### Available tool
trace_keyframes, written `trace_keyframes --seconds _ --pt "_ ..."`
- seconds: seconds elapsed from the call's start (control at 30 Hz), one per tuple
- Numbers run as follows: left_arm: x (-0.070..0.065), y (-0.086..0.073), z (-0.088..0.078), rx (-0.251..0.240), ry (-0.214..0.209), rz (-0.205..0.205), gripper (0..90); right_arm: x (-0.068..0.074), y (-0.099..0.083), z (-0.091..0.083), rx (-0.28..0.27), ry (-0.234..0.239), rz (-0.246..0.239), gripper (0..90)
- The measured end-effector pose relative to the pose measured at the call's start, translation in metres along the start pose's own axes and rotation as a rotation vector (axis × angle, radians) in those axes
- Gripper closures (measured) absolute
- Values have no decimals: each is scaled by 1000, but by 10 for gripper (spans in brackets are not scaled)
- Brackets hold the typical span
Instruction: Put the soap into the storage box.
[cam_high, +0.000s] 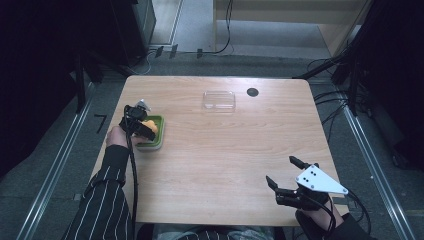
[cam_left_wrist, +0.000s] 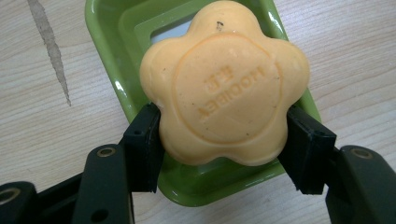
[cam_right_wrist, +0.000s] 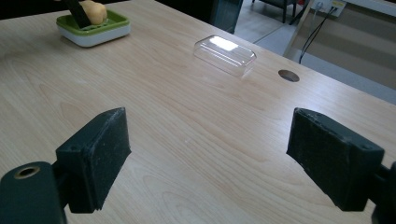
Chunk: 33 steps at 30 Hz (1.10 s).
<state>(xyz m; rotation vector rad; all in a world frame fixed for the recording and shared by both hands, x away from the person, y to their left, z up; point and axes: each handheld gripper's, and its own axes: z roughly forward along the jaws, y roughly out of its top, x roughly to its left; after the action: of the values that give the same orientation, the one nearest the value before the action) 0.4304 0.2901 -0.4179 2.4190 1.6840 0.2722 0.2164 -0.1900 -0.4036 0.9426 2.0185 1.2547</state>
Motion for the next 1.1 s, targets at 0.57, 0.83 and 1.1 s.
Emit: trace_keyframes --seconds 0.57,0.83,1.1 --pt "0 1 8 6 2 5 391 0 0 0 0 1 0 134" --pt "-2 3 13 9 12 2 391 0 0 0 0 0 5 134" --pt "0 3 13 12 31 -11 390 0 0 0 -2 2 -1 134"
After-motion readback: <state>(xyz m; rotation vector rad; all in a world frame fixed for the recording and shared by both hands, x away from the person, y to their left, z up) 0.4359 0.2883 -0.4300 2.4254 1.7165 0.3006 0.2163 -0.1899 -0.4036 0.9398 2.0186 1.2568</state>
